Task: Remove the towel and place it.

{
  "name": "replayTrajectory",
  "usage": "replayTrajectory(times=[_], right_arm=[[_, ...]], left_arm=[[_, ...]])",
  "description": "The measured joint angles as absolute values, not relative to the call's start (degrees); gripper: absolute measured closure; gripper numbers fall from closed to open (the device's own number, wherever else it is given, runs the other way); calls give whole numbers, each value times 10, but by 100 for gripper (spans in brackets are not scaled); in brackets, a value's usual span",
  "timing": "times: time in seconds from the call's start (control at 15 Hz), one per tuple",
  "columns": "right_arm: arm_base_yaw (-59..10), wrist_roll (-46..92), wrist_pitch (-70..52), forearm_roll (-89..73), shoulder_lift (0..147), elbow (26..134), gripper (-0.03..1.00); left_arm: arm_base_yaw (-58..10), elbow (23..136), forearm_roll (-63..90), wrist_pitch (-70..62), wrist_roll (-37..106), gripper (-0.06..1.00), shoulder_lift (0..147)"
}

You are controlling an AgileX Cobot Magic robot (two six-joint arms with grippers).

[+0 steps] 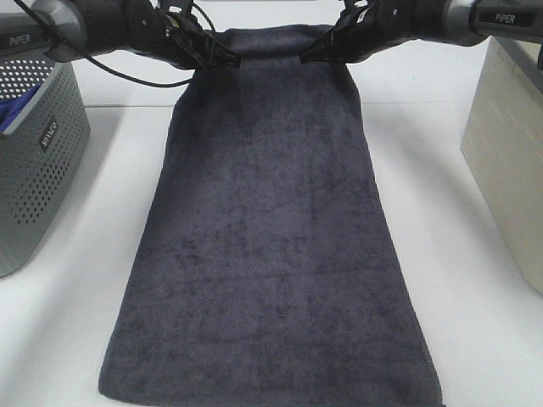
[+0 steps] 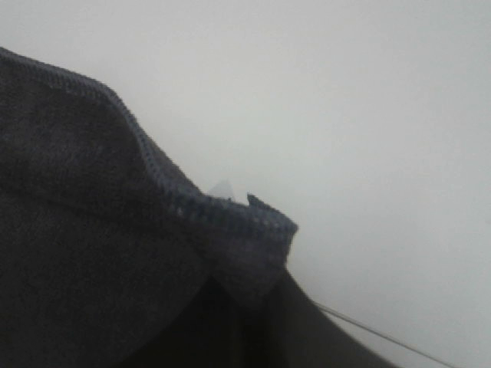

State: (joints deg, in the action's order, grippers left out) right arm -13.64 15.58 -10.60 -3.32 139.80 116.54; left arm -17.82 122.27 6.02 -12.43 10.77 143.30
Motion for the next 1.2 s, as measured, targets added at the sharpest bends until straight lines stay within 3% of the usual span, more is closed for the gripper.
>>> replayTrajectory(times=[1.07,1.2], right_arm=[[-136,156,-50,-36,1467,1161,93],[-136,156,-34,-37,1473,1161,81]], left_arm=[[-178,1224,40,-23,108,94,1522],[-178,1224,29,9,108,90,1531]])
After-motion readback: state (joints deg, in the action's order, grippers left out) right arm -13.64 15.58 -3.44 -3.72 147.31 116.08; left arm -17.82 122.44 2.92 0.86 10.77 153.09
